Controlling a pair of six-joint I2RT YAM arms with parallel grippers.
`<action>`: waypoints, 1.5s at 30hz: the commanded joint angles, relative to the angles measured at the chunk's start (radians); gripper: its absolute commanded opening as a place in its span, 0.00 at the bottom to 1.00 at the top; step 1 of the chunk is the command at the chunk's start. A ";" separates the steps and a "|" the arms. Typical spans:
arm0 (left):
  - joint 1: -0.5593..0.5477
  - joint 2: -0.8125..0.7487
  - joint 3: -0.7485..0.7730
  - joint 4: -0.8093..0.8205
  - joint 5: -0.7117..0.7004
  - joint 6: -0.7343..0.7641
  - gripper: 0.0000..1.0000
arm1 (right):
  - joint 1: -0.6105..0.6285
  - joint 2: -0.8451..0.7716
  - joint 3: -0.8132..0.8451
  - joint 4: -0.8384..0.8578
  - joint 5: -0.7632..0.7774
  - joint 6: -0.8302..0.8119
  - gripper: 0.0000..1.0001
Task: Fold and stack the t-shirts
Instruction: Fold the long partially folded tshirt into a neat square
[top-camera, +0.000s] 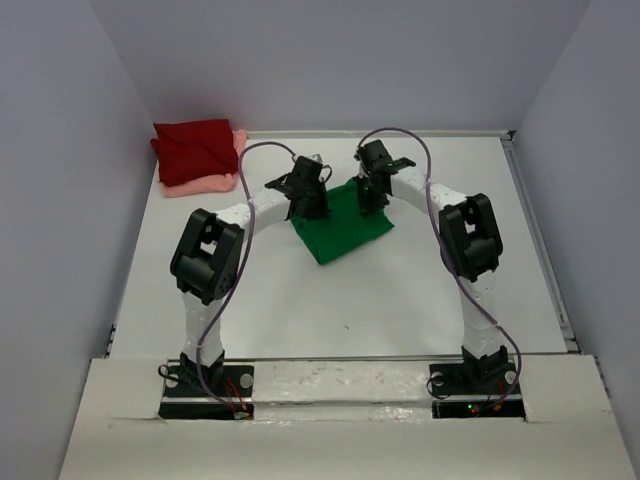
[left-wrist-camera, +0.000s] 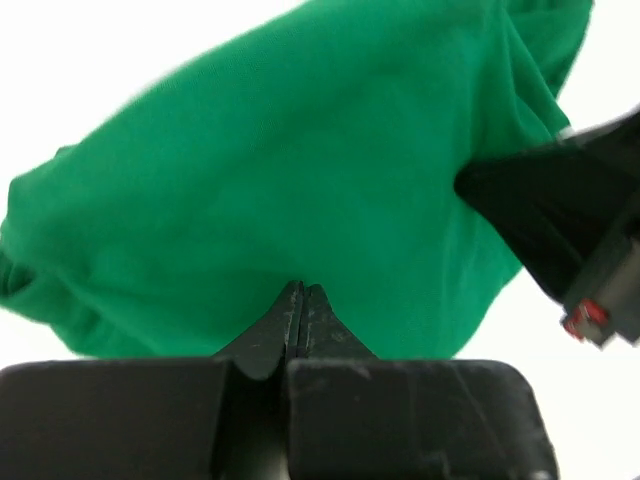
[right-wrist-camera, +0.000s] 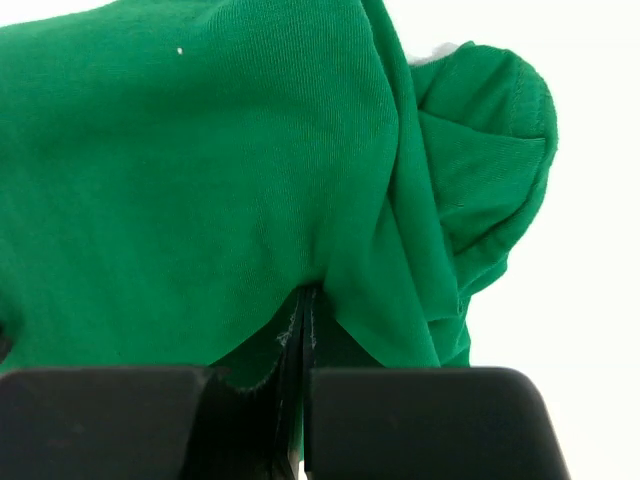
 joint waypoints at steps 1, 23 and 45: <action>0.001 0.070 0.087 -0.017 0.012 0.020 0.00 | -0.002 0.019 0.029 0.005 0.023 0.005 0.00; 0.082 0.174 0.230 -0.109 0.008 0.040 0.00 | 0.017 -0.166 -0.291 0.083 -0.026 0.100 0.00; 0.027 -0.240 0.043 -0.128 -0.313 0.029 0.40 | 0.063 -0.295 -0.259 0.067 0.032 0.075 0.00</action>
